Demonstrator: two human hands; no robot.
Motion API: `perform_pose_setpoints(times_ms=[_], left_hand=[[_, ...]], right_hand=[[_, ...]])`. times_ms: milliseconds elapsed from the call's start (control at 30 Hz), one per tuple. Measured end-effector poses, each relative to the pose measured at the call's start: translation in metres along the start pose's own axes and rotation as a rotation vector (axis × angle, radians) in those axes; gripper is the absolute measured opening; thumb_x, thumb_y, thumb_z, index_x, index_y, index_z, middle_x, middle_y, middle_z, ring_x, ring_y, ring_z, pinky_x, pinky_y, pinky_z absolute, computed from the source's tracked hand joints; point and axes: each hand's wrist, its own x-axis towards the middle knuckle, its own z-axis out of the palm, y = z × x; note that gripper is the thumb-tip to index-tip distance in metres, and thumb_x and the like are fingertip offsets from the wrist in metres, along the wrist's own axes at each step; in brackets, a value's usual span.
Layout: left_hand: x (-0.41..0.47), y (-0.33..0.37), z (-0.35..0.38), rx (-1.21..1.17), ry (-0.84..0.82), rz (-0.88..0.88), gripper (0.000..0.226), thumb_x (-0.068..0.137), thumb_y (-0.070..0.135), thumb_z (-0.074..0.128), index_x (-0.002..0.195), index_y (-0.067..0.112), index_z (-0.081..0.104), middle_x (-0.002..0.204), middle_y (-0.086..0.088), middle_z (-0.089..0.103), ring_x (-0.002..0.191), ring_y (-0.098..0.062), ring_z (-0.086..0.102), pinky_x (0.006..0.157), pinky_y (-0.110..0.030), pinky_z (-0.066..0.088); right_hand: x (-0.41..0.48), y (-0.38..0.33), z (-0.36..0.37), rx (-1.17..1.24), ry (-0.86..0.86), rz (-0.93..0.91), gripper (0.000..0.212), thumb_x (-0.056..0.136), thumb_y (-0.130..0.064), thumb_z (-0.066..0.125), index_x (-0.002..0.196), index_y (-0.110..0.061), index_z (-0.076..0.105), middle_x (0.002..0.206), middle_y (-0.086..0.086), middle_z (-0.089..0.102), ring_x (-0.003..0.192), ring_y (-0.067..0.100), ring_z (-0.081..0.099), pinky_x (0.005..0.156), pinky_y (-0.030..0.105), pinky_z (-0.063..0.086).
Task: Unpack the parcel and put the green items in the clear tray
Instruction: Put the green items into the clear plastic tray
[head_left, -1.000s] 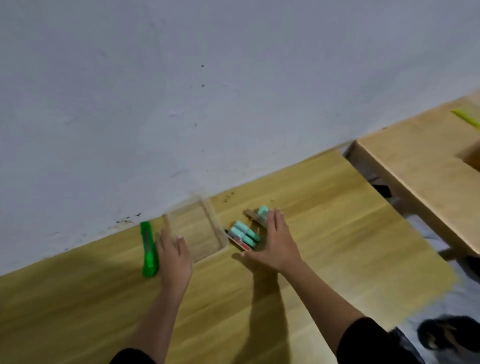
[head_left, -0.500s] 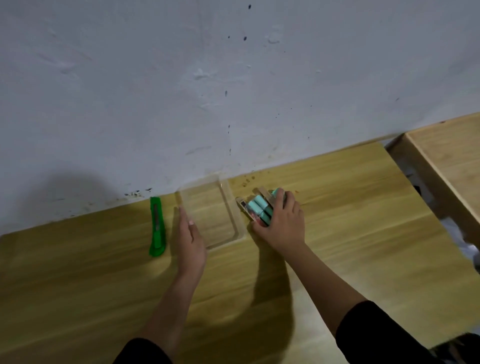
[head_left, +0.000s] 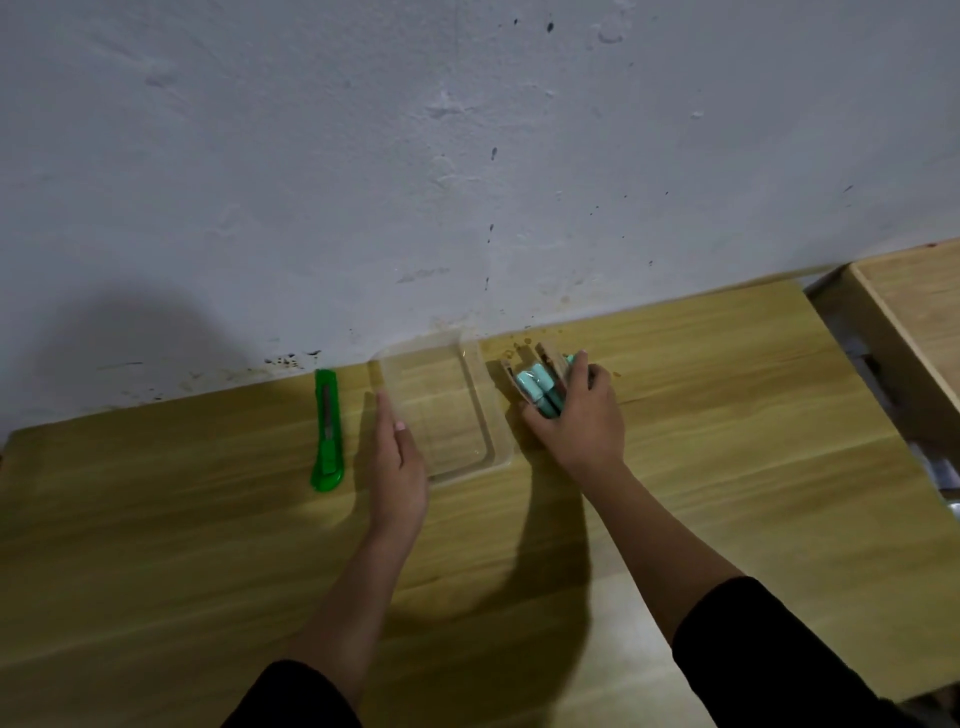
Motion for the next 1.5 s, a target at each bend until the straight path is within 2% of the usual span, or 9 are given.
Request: perform_pose_setpoints(times_ms=[100, 300, 400, 500, 633, 767, 900, 1200, 1500], left_hand=[[-0.003, 0.005, 0.000, -0.033, 0.003, -0.001, 0.048, 0.101, 0.011, 0.027, 0.147, 0.014, 0.015, 0.123, 0.026, 0.035, 0.056, 0.036, 0.036, 0.055, 0.009, 0.032], [0.000, -0.001, -0.001, 0.023, 0.028, 0.010, 0.049, 0.101, 0.018, 0.028, 0.148, 0.023, 0.014, 0.151, 0.002, 0.029, 0.106, -0.008, 0.055, 0.065, 0.000, 0.037], [0.002, -0.007, -0.001, 0.032, 0.036, 0.013, 0.049, 0.101, 0.020, 0.028, 0.148, 0.025, 0.014, 0.146, -0.009, 0.040, 0.065, -0.014, 0.053, 0.049, -0.010, 0.041], [0.003, -0.009, -0.001, 0.038, 0.033, 0.026, 0.049, 0.100, 0.020, 0.028, 0.147, 0.025, 0.014, 0.154, -0.002, 0.027, 0.122, -0.029, 0.051, 0.100, -0.035, 0.045], [0.002, -0.007, 0.000, 0.010, 0.019, 0.031, 0.049, 0.101, 0.017, 0.028, 0.148, 0.022, 0.013, 0.156, 0.003, 0.018, 0.142, -0.012, 0.021, 0.104, -0.012, 0.022], [0.005, -0.013, 0.003, 0.000, 0.027, 0.033, 0.050, 0.100, 0.022, 0.027, 0.147, 0.029, 0.011, 0.156, 0.003, 0.019, 0.138, -0.030, 0.031, 0.110, -0.043, 0.035], [0.004, -0.014, 0.003, 0.014, 0.046, 0.030, 0.050, 0.100, 0.023, 0.027, 0.147, 0.031, 0.012, 0.155, 0.005, 0.021, 0.113, -0.033, 0.056, 0.088, -0.044, 0.051], [0.003, -0.012, 0.003, -0.008, 0.062, 0.049, 0.049, 0.101, 0.020, 0.027, 0.147, 0.023, 0.013, 0.156, 0.003, 0.018, 0.142, -0.016, 0.023, 0.113, -0.025, 0.024], [0.005, -0.015, 0.005, 0.015, 0.068, 0.033, 0.049, 0.100, 0.022, 0.028, 0.147, 0.029, 0.013, 0.154, -0.002, 0.027, 0.131, -0.046, 0.033, 0.106, -0.057, 0.034]], right_hand=[[0.000, 0.004, -0.001, 0.087, 0.004, 0.049, 0.092, 0.077, -0.052, 0.063, 0.145, -0.014, 0.014, 0.138, 0.017, 0.035, 0.121, 0.032, 0.045, 0.096, 0.045, 0.049], [-0.002, 0.003, -0.002, 0.083, -0.026, 0.038, 0.089, 0.078, -0.049, 0.064, 0.145, -0.015, 0.015, 0.139, 0.017, 0.035, 0.121, 0.033, 0.047, 0.095, 0.045, 0.050], [-0.004, 0.002, 0.000, 0.098, -0.015, 0.045, 0.089, 0.078, -0.048, 0.064, 0.144, -0.014, 0.016, 0.138, 0.017, 0.036, 0.121, 0.033, 0.047, 0.094, 0.046, 0.050], [-0.006, 0.001, 0.001, 0.113, 0.008, 0.041, 0.088, 0.078, -0.047, 0.065, 0.144, -0.013, 0.016, 0.138, 0.017, 0.036, 0.121, 0.033, 0.047, 0.093, 0.044, 0.049], [-0.009, 0.002, 0.000, 0.179, 0.054, 0.057, 0.084, 0.080, -0.044, 0.064, 0.143, -0.012, 0.019, 0.138, 0.016, 0.036, 0.119, 0.031, 0.048, 0.090, 0.042, 0.049], [-0.006, 0.002, -0.003, 0.177, 0.060, 0.053, 0.077, 0.081, -0.044, 0.061, 0.141, -0.014, 0.024, 0.135, 0.015, 0.039, 0.115, 0.031, 0.051, 0.086, 0.042, 0.050], [-0.002, -0.002, -0.006, 0.063, 0.060, -0.002, 0.073, 0.082, -0.047, 0.056, 0.138, -0.011, 0.026, 0.129, 0.018, 0.041, 0.107, 0.034, 0.054, 0.079, 0.040, 0.050], [-0.002, -0.007, 0.001, -0.141, 0.014, -0.124, 0.079, 0.089, -0.056, 0.040, 0.145, -0.007, 0.012, 0.139, 0.019, 0.034, 0.115, 0.033, 0.049, 0.073, 0.042, 0.052], [0.004, -0.010, 0.003, -0.143, -0.037, -0.134, 0.081, 0.088, -0.054, 0.046, 0.146, -0.009, 0.010, 0.141, 0.020, 0.030, 0.122, 0.034, 0.043, 0.081, 0.043, 0.052]])
